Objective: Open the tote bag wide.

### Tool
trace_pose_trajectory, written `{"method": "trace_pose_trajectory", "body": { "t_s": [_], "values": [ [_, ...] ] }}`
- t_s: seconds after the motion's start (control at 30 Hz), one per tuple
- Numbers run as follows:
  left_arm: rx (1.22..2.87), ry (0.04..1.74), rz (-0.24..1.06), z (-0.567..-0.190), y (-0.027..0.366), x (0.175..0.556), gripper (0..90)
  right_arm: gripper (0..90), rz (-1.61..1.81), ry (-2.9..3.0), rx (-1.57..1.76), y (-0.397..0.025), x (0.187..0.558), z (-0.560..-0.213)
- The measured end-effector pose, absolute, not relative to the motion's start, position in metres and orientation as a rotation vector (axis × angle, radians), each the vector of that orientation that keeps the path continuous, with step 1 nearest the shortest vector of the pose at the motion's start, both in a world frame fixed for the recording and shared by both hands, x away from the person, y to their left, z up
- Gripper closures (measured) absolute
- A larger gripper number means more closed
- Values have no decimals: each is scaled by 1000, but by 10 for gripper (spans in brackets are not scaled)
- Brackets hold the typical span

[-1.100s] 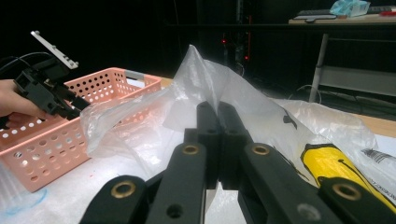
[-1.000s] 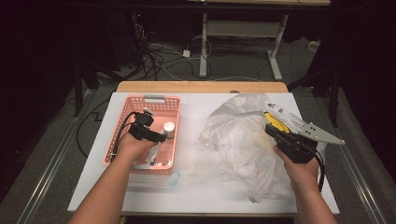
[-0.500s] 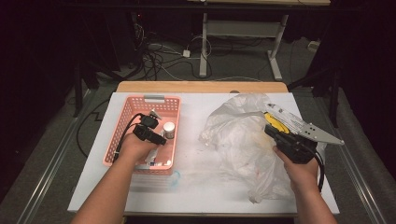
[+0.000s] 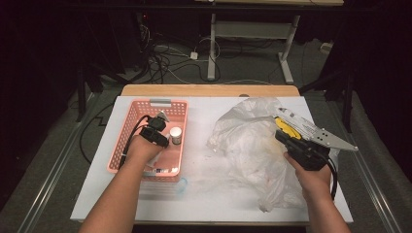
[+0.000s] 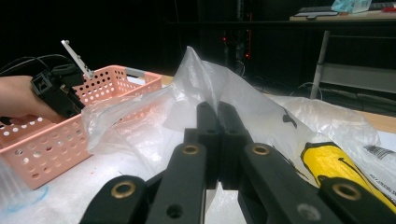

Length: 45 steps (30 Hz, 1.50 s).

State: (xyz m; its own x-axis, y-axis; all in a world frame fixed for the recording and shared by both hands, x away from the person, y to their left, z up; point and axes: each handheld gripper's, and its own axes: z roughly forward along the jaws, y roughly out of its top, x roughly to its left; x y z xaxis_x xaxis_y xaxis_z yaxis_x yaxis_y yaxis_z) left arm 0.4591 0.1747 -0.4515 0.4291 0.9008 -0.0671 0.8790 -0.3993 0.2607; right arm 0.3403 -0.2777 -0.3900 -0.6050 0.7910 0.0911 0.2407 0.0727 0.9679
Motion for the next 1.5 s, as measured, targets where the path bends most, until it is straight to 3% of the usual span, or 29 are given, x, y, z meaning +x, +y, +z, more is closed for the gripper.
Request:
{"method": "trace_pose_trajectory", "body": {
  "t_s": [0.57, 1.17, 1.5],
  "values": [
    [2386, 1508, 146, -445, 181, 455, 669, 900, 1563, 1879, 1026, -281, 339, -389],
    [2163, 1343, 366, -422, 198, 426, 671, 900, 1560, 1881, 1020, -280, 339, -389],
    [2035, 1268, 422, -409, 206, 407, 671, 900, 1561, 1877, 1023, -282, 338, -389]
  ]
}}
